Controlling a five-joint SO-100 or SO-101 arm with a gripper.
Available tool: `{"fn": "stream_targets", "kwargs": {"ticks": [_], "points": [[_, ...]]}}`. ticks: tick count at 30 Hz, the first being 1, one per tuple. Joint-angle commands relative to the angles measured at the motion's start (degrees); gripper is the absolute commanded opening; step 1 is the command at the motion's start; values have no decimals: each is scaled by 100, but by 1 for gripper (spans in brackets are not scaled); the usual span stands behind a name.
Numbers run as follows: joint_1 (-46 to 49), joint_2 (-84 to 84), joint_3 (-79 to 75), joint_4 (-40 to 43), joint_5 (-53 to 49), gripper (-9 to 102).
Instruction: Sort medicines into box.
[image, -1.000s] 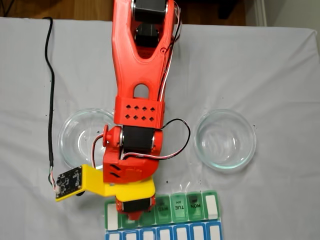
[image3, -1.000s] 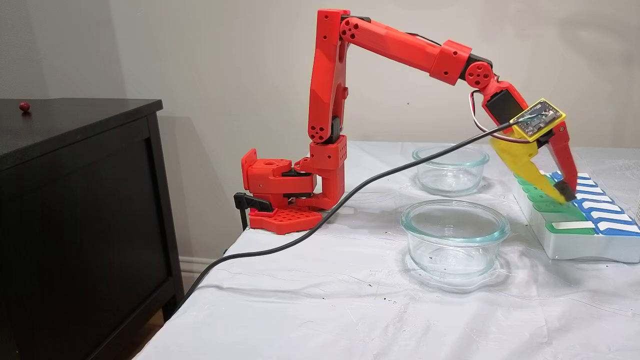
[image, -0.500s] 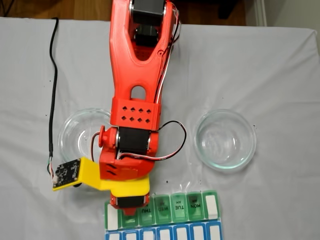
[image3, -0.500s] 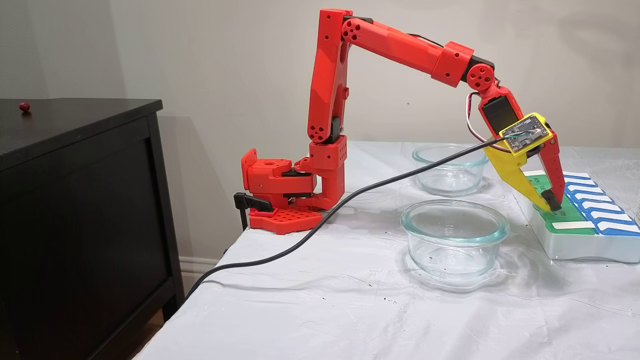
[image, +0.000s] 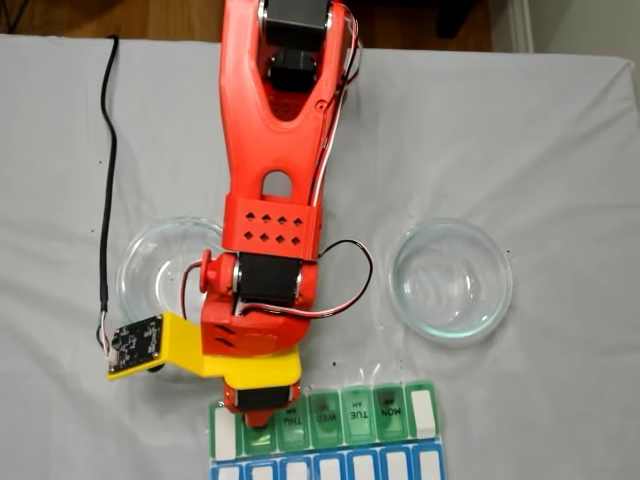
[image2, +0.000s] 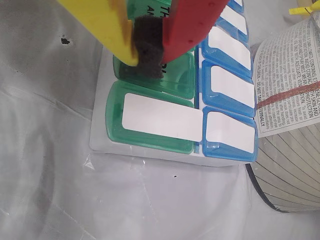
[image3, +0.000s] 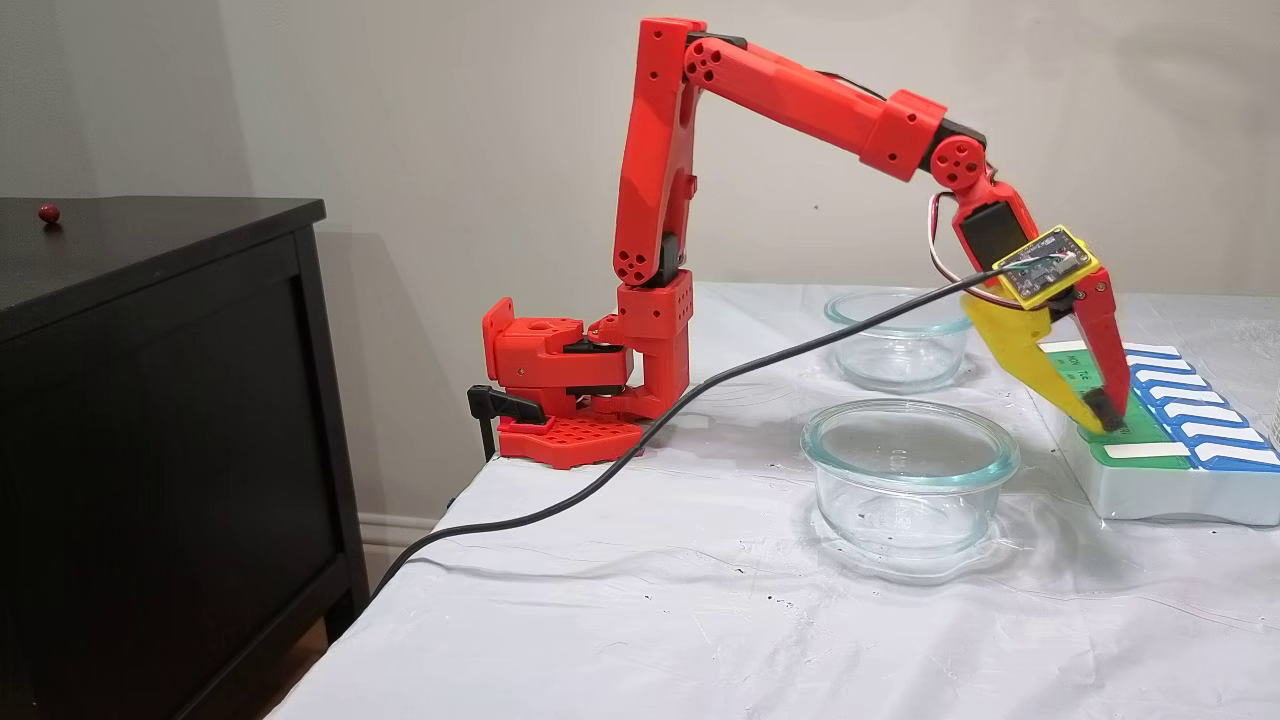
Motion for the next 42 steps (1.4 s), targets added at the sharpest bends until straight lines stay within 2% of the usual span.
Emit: {"fn": "stream_targets", "kwargs": {"ticks": [1, 10, 16, 19, 23, 25, 28, 29, 34, 42], "points": [[-79, -70, 176, 114, -70, 0], [70, 976, 220, -422, 9, 0], [316, 2224, 932, -1538, 439, 0], [272, 2839, 1318, -1661, 545, 0], [9, 4342, 2092, -1143, 211, 0], [53, 5818, 2962, -1151, 88, 0], [176, 8332, 4034, -422, -123, 0], [149, 8227, 3691, 229, -264, 0], [18, 8358, 3586, 914, -255, 0], [-563, 8350, 2909, 2619, -105, 0]]}}
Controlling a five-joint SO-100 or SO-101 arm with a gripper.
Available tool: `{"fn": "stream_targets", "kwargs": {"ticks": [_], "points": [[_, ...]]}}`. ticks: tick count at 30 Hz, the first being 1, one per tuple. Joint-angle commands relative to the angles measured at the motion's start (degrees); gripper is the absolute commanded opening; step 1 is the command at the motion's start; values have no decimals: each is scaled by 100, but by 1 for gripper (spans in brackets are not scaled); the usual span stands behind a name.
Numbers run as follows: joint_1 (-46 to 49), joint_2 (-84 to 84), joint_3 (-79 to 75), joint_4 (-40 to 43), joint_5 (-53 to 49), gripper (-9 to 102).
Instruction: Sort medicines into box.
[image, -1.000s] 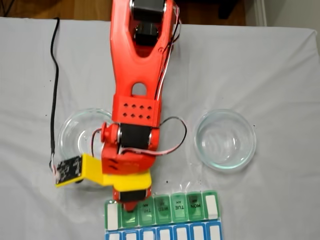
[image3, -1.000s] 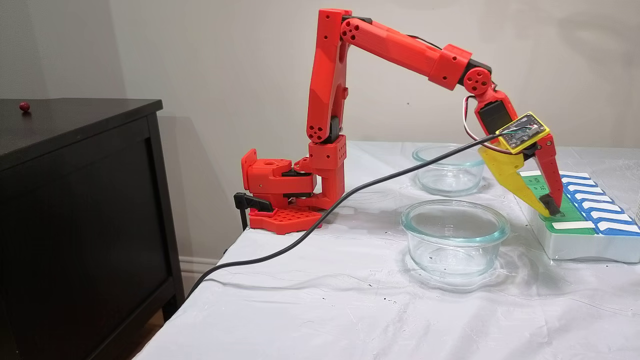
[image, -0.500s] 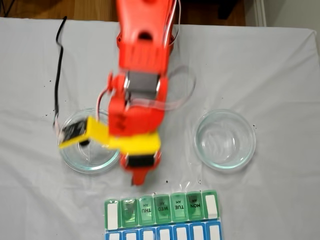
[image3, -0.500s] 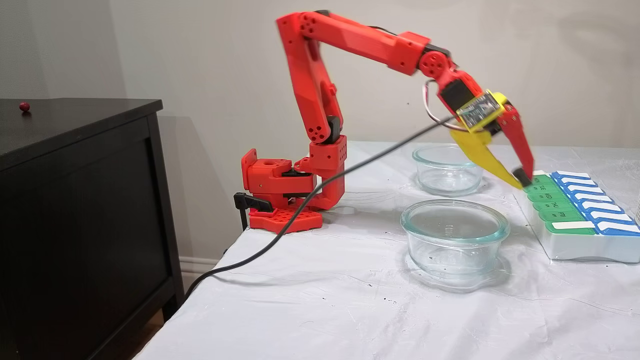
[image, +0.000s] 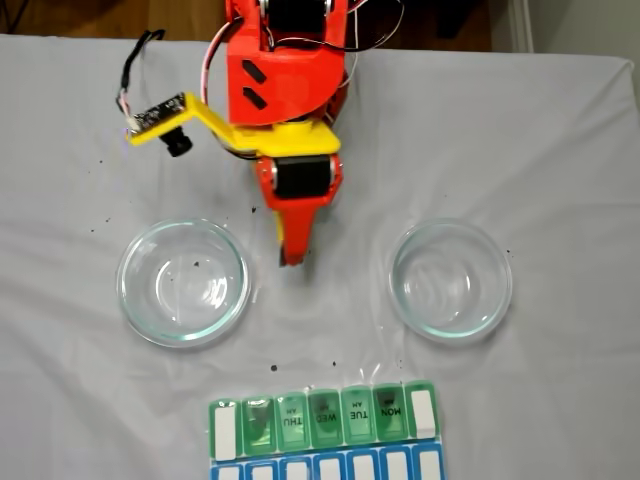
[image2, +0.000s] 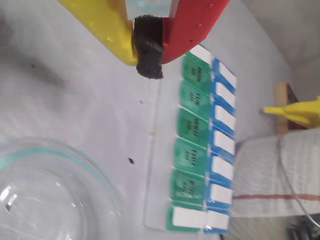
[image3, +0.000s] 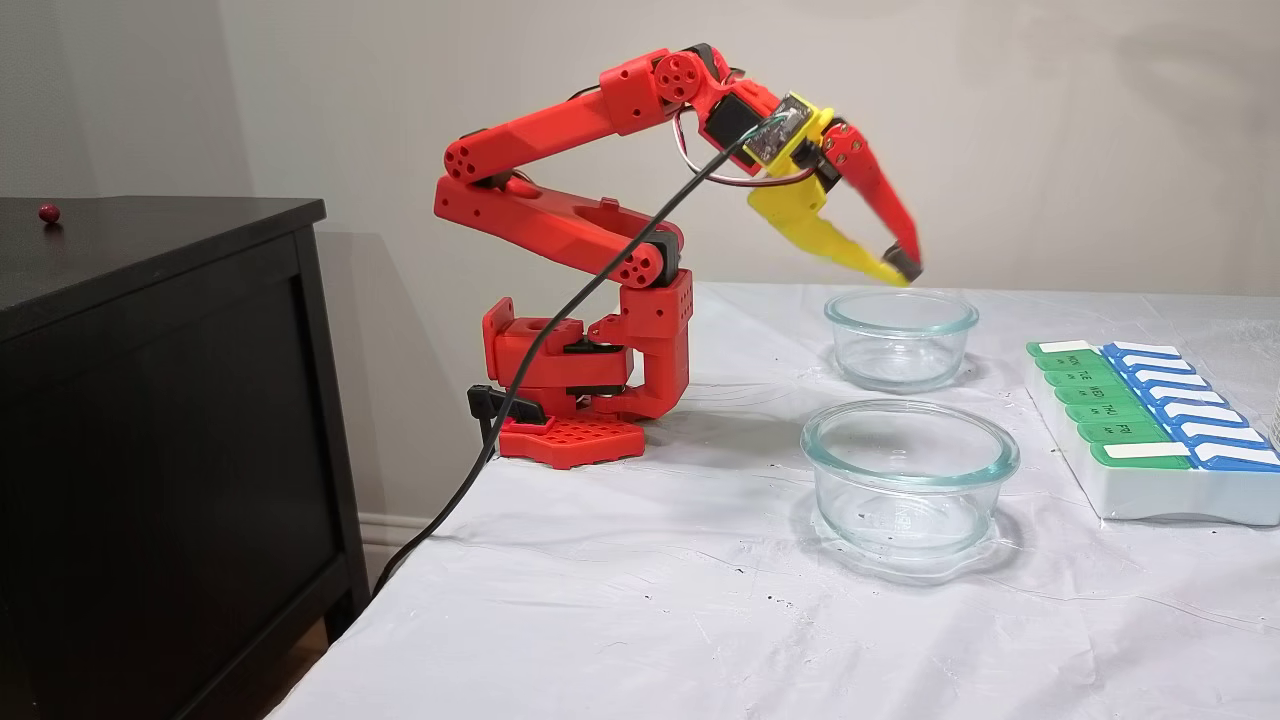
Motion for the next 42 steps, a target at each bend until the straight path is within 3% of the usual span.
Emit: {"fn": "stream_targets", "kwargs": {"ticks": [1, 5, 11, 16, 30, 35, 42], "points": [[-202, 158, -1011, 809, 70, 0], [-642, 158, -923, 1617, 35, 0], [-1503, 158, 853, 914, 26, 0], [-1626, 158, 2276, 396, -396, 0], [246, 167, 2285, 387, -229, 0], [88, 167, 2285, 378, -334, 5], [123, 167, 2285, 378, -316, 0]]}}
